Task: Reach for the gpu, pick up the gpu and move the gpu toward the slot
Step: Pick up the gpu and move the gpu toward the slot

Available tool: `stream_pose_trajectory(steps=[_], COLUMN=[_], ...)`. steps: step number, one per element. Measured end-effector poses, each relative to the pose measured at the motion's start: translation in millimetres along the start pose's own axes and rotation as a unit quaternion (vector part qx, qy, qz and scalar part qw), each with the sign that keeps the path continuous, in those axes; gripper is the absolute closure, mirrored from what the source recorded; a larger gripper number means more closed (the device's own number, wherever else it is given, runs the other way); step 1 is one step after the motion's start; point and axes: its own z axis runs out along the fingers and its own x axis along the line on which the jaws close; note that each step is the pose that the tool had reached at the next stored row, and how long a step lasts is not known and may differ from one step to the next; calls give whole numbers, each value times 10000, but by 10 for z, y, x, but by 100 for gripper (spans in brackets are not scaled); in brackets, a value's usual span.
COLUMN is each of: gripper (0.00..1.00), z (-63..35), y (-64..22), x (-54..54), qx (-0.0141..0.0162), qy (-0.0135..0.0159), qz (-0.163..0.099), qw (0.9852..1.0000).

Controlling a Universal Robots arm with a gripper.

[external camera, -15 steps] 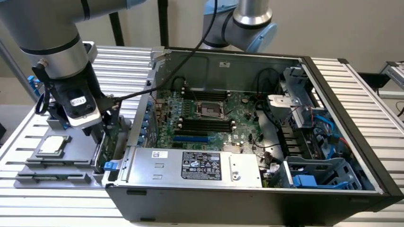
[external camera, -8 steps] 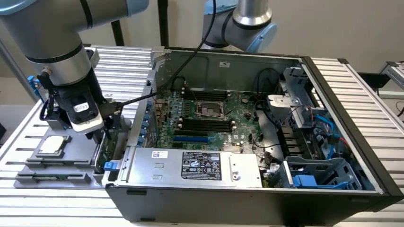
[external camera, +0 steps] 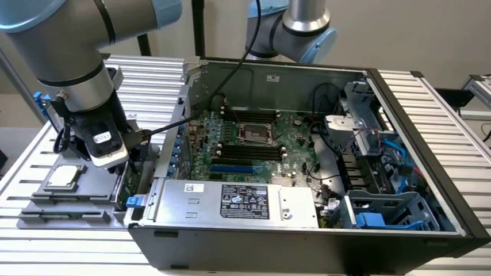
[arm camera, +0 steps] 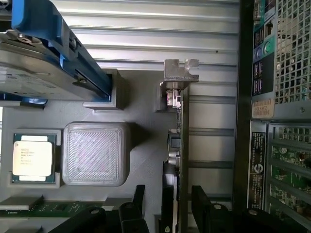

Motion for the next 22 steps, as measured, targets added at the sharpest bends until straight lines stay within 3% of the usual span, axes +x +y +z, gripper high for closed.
stream_pose_trajectory(steps=[3,5,10,11,16,20,22], gripper=[49,58,61,68,74,74,74], z=[11,13,15,14,13,13,9], y=[0,1,4,6,6,6,7], x=[0,0,1,0,0,0,1], qx=[2,1,1,3,5,5,3], qy=[-18,-19,-21,-20,-19,-19,-4], qz=[8,12,13,13,13,13,13], qw=[10000,10000,10000,10000,10000,10000,10000])
